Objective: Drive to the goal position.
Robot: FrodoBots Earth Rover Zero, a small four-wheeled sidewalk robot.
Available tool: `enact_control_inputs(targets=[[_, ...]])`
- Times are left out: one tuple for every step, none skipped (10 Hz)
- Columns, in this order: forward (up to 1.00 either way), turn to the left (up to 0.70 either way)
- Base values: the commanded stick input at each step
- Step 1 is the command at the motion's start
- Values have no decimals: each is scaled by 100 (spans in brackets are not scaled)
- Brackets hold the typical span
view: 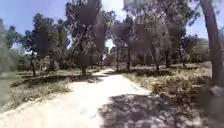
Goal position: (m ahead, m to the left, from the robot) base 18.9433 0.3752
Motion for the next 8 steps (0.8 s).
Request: enact_control_inputs(targets=[[85,0],[85,0],[85,0],[85,0],[85,0],[85,0],[85,0],[85,0]])
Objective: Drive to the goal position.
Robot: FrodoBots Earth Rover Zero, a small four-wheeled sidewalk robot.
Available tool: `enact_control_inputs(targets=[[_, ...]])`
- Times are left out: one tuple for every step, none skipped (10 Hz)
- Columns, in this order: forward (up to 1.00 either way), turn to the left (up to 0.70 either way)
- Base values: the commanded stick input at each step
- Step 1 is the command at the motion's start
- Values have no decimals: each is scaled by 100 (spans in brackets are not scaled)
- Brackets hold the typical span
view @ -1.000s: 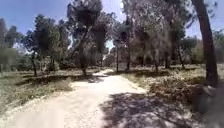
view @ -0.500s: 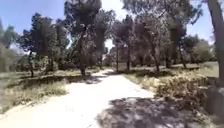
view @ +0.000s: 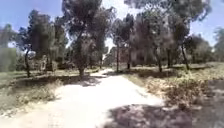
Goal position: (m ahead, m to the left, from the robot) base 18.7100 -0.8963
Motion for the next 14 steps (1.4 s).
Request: enact_control_inputs(targets=[[85,0],[85,0],[85,0],[85,0],[85,0],[85,0],[85,0],[85,0],[85,0],[85,0],[85,0],[85,0],[85,0],[85,0]])
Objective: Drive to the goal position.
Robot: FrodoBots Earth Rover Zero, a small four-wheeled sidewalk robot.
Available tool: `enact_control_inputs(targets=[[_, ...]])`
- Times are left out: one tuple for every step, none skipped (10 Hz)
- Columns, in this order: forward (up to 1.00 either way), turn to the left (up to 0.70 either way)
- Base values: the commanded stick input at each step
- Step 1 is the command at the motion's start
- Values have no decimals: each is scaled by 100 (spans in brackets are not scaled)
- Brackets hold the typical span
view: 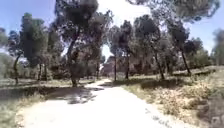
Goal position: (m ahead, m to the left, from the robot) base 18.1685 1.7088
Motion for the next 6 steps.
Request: enact_control_inputs(targets=[[85,0],[85,0],[85,0],[85,0],[85,0],[85,0]])
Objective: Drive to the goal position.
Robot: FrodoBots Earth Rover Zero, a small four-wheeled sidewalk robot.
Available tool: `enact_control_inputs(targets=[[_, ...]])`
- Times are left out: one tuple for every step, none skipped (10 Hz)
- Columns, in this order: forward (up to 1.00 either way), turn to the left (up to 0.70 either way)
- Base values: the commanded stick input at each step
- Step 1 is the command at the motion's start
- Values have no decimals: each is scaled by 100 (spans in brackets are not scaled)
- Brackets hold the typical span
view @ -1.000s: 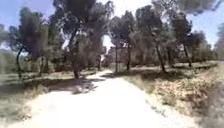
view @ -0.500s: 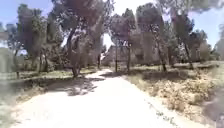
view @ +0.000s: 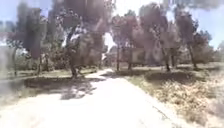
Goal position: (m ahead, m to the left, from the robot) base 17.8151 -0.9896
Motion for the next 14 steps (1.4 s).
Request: enact_control_inputs(targets=[[85,5],[85,23],[85,33],[85,34],[85,30],[85,22],[85,14],[85,6],[85,0],[85,0],[85,0],[85,0],[85,0],[85,0]])
